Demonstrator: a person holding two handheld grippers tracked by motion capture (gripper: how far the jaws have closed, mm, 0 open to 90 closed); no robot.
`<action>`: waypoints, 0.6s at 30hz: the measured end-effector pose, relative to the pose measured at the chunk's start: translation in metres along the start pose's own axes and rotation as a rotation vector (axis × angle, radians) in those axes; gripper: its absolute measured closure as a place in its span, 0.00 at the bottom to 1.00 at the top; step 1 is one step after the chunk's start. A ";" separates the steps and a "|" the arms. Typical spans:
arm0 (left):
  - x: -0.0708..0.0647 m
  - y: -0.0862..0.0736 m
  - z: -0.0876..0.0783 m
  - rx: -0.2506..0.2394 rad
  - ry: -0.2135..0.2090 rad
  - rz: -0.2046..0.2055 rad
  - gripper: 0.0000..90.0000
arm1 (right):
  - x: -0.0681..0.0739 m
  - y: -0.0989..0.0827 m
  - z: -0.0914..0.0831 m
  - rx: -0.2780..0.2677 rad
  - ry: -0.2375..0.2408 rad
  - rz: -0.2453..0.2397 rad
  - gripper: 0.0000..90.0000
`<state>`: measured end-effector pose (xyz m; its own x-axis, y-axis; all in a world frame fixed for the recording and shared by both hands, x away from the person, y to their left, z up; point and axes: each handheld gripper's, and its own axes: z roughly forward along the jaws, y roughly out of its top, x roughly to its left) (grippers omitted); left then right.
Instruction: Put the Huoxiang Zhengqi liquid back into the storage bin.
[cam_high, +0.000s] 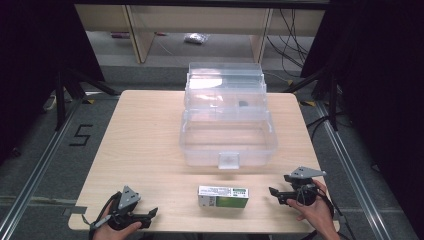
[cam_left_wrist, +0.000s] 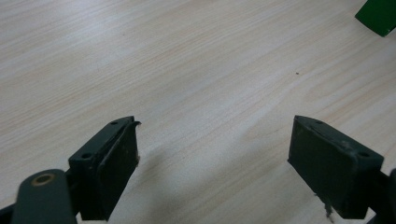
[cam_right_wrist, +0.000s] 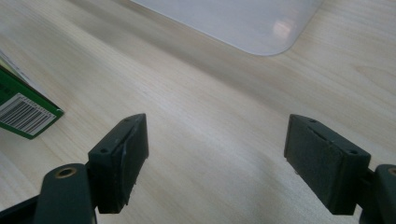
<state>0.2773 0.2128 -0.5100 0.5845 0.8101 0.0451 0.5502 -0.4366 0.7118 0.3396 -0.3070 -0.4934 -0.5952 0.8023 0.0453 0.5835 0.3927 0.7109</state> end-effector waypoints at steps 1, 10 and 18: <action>0.000 0.000 0.000 0.003 -0.011 -0.005 0.17 | 0.000 0.001 0.001 -0.007 0.013 -0.018 0.25; 0.001 0.000 -0.001 0.005 -0.015 -0.009 0.17 | 0.012 0.017 -0.009 -0.015 0.075 0.011 0.25; 0.002 -0.001 -0.001 0.009 -0.013 -0.014 0.17 | 0.024 0.046 -0.023 0.007 0.108 -0.095 0.24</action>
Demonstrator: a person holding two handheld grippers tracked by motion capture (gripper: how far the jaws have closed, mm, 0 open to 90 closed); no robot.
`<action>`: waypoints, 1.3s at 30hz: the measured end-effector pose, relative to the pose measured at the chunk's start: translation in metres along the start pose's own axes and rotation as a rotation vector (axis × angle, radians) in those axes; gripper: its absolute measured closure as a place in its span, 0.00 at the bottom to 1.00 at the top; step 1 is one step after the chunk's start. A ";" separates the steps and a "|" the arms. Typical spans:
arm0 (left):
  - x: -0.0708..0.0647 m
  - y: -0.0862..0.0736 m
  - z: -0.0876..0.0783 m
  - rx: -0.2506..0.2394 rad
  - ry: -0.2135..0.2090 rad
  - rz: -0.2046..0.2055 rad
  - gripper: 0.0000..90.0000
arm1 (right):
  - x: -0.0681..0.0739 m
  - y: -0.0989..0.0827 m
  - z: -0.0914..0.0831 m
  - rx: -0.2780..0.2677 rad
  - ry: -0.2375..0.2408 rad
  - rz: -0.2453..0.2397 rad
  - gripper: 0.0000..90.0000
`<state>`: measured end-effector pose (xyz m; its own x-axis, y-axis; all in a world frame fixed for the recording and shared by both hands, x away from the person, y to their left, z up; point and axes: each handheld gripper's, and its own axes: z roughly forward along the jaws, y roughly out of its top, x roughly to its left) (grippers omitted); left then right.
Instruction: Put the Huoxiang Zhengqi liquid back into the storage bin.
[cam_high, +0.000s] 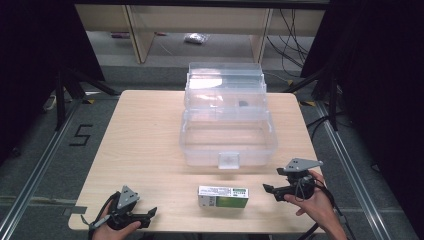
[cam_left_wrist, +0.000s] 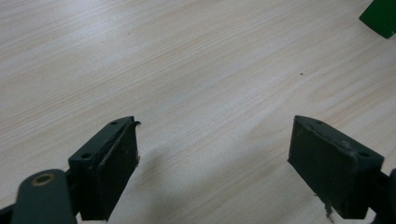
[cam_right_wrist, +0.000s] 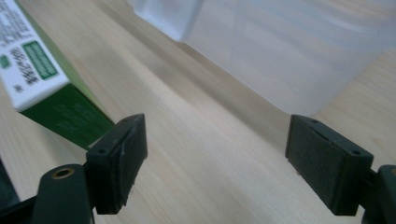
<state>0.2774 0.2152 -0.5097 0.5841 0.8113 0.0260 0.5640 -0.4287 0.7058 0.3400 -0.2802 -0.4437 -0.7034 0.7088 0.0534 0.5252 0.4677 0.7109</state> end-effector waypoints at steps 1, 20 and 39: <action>-0.001 0.000 0.001 -0.004 0.007 -0.008 0.17 | 0.001 0.003 -0.001 0.003 0.004 -0.016 0.24; 0.001 0.001 -0.001 -0.012 0.012 0.008 0.17 | 0.055 0.077 -0.018 0.027 0.099 -0.285 0.27; 0.001 0.001 -0.001 -0.016 0.008 0.010 0.17 | 0.096 0.093 0.024 0.221 0.188 -0.458 0.27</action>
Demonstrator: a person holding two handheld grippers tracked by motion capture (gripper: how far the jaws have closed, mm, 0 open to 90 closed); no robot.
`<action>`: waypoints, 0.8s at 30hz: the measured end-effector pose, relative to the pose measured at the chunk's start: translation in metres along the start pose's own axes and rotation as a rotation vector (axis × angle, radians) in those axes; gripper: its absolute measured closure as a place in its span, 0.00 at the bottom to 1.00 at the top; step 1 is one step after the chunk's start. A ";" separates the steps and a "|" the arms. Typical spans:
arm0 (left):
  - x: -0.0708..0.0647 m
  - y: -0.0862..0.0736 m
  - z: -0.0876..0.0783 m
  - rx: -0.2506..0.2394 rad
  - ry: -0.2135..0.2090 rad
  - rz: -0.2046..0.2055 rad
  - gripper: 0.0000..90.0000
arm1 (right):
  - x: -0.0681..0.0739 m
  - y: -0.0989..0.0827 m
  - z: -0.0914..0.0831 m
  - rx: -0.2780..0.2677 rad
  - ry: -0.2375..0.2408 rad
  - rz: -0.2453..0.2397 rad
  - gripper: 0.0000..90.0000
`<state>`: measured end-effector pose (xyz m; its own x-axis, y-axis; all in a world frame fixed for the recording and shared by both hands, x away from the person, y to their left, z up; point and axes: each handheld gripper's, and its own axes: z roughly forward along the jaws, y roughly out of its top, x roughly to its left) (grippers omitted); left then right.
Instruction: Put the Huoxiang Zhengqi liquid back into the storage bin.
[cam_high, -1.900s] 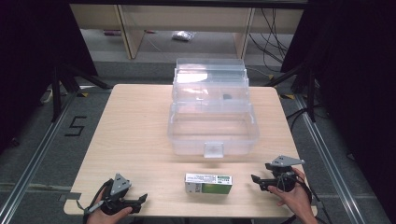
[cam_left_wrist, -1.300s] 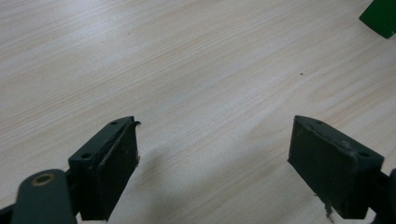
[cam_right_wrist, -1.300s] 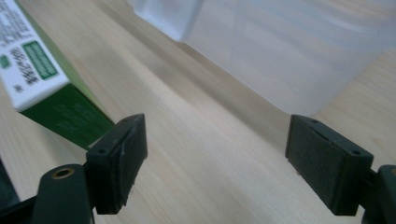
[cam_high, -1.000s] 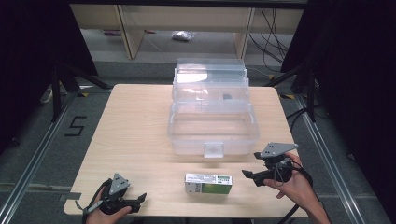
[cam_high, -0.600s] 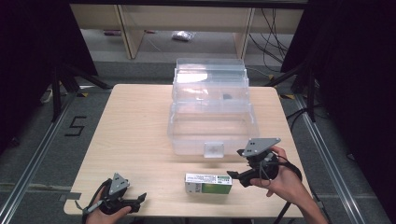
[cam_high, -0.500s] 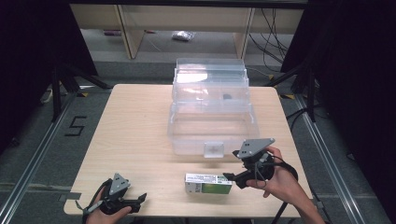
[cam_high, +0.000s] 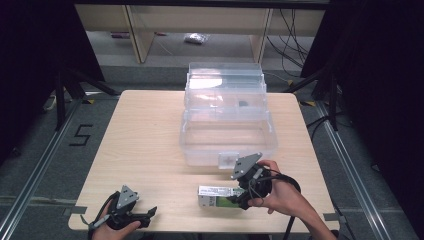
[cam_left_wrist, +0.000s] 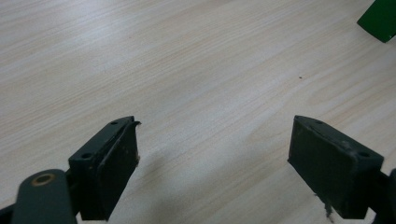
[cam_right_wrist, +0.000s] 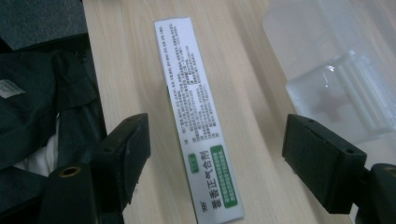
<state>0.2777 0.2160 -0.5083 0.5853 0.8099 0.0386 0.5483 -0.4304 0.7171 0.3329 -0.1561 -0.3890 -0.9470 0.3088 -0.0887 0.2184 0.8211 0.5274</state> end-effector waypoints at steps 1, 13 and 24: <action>0.000 0.000 0.000 0.000 0.006 -0.006 0.17 | 0.000 0.001 0.002 0.006 0.000 -0.009 0.27; 0.000 0.000 -0.001 0.002 -0.005 -0.006 0.17 | 0.006 0.014 0.022 0.090 0.047 -0.052 0.22; -0.001 0.000 -0.001 -0.005 -0.003 -0.013 0.17 | 0.006 0.021 0.035 0.154 0.070 -0.068 0.31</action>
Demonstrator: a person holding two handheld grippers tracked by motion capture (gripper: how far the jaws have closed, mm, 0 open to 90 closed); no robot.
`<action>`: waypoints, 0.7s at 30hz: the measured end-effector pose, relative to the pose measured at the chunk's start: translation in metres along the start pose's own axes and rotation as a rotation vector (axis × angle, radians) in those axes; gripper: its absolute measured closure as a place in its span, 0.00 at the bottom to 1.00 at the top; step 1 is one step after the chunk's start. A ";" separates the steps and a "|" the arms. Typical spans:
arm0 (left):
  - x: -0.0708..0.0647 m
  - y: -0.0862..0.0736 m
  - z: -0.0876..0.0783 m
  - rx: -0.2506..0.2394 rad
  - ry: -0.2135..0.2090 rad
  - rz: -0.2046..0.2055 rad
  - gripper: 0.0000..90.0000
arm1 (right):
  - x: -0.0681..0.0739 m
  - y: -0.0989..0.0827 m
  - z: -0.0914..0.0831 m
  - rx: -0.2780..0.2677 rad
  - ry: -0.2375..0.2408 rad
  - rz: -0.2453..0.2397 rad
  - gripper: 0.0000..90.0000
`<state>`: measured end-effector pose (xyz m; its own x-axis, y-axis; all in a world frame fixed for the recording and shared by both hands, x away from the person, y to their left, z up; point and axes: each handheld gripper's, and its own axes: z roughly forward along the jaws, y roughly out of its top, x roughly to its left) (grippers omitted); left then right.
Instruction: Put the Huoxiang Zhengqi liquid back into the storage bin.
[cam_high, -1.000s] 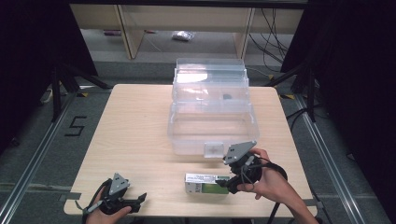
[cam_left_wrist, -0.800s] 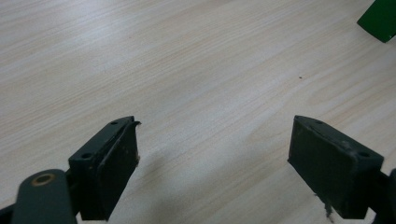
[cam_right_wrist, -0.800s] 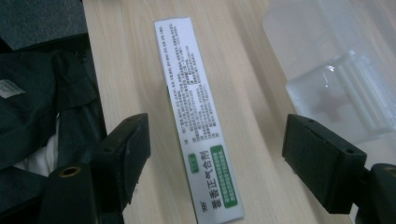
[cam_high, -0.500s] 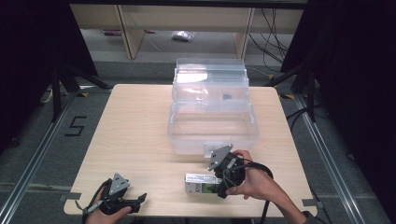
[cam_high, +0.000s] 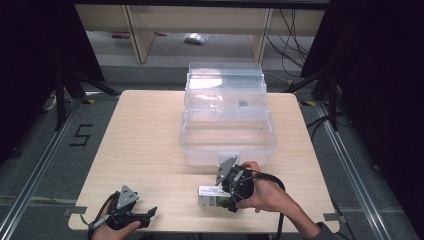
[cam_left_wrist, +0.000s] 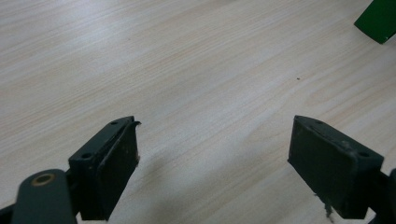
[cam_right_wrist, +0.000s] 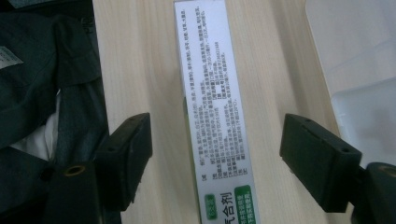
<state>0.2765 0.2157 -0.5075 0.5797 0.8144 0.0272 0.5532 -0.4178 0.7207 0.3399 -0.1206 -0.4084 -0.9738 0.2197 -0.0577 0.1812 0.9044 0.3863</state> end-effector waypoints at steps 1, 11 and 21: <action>0.000 0.000 0.000 -0.003 0.004 0.002 0.17 | -0.001 0.001 0.001 -0.001 0.000 -0.010 0.32; 0.000 0.000 0.000 -0.005 0.005 0.004 0.17 | -0.001 0.009 0.010 0.078 -0.004 -0.058 0.40; 0.002 0.001 -0.001 0.004 0.004 0.010 0.17 | -0.003 0.012 0.020 0.140 0.004 -0.089 0.52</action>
<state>0.2772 0.2174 -0.5062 0.5825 0.8120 0.0374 0.5500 -0.4276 0.7174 0.3476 -0.1027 -0.4217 -0.9875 0.1348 -0.0822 0.1108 0.9626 0.2474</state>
